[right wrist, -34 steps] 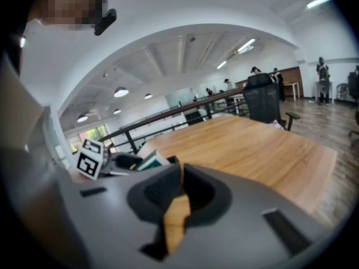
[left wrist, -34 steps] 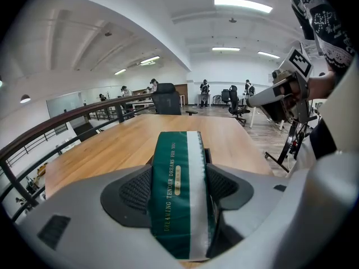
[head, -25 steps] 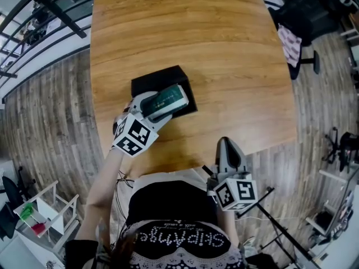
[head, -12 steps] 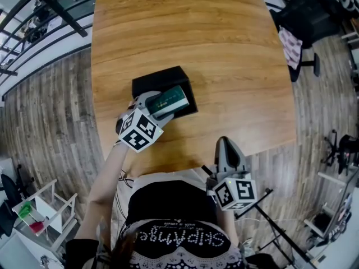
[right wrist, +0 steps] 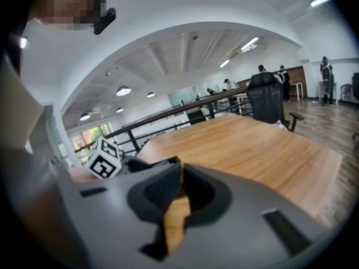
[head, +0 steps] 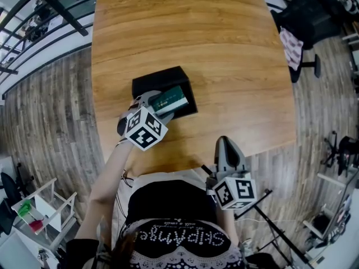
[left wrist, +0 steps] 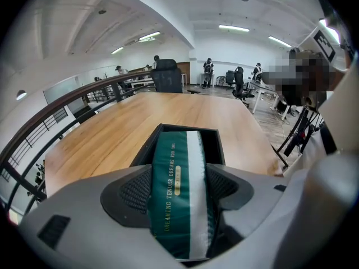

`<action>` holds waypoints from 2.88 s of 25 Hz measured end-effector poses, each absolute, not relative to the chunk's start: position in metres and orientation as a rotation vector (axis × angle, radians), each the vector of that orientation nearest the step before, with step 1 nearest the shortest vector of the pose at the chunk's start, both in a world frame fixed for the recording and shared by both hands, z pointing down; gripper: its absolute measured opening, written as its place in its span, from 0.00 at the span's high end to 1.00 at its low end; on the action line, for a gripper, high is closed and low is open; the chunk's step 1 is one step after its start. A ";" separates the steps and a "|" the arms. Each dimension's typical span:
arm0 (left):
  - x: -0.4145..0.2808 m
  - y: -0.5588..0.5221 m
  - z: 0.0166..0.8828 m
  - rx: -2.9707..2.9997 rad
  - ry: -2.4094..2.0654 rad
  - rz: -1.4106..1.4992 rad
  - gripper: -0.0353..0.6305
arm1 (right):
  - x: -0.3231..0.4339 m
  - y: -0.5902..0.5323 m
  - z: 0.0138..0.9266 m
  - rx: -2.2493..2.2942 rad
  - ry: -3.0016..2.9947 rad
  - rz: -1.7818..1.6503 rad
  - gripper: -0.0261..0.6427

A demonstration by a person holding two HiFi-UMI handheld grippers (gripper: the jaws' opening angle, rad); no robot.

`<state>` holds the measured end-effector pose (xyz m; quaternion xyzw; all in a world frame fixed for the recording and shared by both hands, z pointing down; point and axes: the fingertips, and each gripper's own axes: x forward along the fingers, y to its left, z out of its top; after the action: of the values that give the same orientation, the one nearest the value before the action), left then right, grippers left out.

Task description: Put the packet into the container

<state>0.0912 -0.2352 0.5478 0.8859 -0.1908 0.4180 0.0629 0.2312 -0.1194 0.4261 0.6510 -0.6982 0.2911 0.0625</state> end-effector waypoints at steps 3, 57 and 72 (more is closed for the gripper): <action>0.091 -0.235 0.550 2.656 -0.583 1.288 0.45 | 0.231 -0.120 0.426 1.962 -2.118 0.878 0.90; 0.071 -0.241 0.497 2.667 -0.866 1.050 0.44 | 0.227 -0.119 0.413 1.784 -2.320 0.854 0.90; 0.041 -0.254 0.479 2.549 -1.261 0.808 0.90 | 0.240 -0.095 0.385 1.955 -2.273 0.741 0.90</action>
<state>0.0409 -0.2540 0.4791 0.8585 -0.4248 0.2721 0.0921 0.2404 -0.0951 0.3849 0.6327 -0.7359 0.2398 0.0268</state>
